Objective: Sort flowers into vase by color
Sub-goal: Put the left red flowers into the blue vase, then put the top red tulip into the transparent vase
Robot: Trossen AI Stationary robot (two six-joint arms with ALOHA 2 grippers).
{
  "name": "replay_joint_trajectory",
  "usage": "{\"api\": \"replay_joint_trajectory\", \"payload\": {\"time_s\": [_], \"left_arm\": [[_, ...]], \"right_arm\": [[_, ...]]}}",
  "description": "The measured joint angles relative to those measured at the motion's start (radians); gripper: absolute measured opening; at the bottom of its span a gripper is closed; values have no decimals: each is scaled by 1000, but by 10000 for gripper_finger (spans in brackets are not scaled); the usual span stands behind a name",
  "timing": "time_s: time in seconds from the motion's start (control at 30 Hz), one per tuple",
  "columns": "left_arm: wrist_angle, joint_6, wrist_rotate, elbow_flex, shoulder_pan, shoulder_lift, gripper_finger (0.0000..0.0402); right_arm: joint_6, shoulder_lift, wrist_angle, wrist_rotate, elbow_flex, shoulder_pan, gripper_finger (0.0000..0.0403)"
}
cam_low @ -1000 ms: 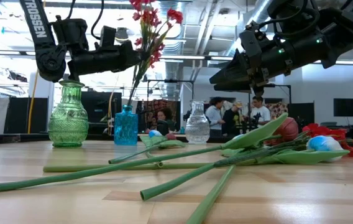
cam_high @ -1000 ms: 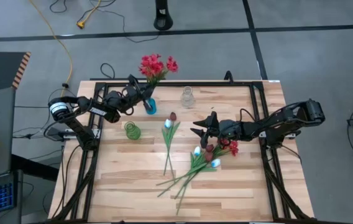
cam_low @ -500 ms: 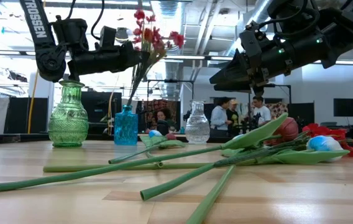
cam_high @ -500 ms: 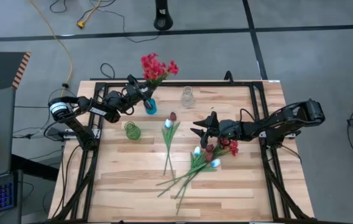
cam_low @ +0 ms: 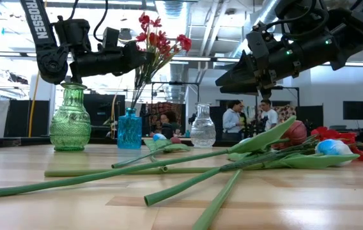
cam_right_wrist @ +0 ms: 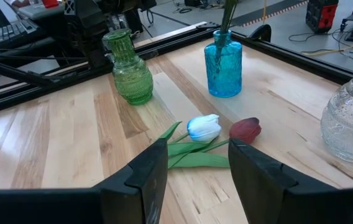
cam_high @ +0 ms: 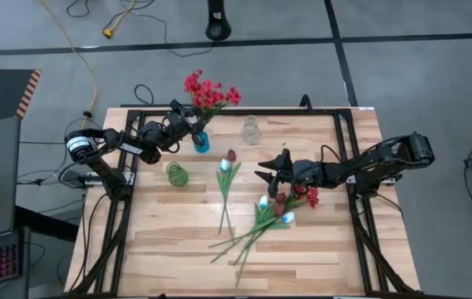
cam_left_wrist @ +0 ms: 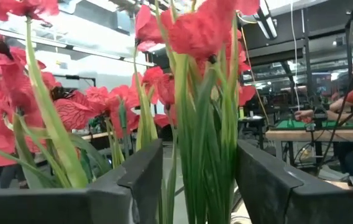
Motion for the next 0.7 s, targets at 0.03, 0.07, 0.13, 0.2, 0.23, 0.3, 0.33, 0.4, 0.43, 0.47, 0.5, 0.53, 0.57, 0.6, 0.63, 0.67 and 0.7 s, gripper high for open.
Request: {"api": "replay_joint_trajectory", "payload": {"time_s": [0.03,0.07,0.13,0.2,0.23,0.3,0.33,0.4,0.43,0.47,0.5,0.53,0.57,0.6,0.63,0.67,0.7], "left_arm": [[0,0,0,0,0,0,187],[0,-4,0,0,0,0,193],[0,-17,3,0,0,0,202],[0,-18,5,0,0,0,209],[0,-15,5,0,0,0,211],[0,-7,5,0,0,0,213],[0,-6,5,0,0,0,213],[0,-10,5,0,0,0,213],[0,-13,5,0,0,0,213],[0,-16,5,0,0,0,213],[-1,-16,5,0,0,-1,213],[-9,-16,5,-3,0,-8,213],[-14,-16,5,-11,0,-19,213],[-16,-14,5,-22,0,-35,213],[-25,-13,4,-36,0,-56,213],[-40,-12,1,-53,0,-81,213],[-56,-12,-1,-69,0,-105,213]], "right_arm": [[0,0,0,0,0,0,196],[0,0,0,0,0,0,196],[0,0,0,0,0,0,196],[0,0,0,0,0,0,196],[0,0,0,0,0,0,196],[0,0,0,0,0,0,196],[0,0,0,-1,0,0,196],[0,0,0,-1,0,0,196],[0,0,0,-1,0,0,196],[0,0,0,-1,0,0,196],[0,0,0,-1,0,0,196],[0,0,0,-1,0,0,196],[0,0,0,-1,0,0,196],[0,0,0,-1,0,0,196],[0,0,0,-1,0,0,196],[0,0,0,-1,0,0,196],[0,0,0,-1,0,0,196]]}}
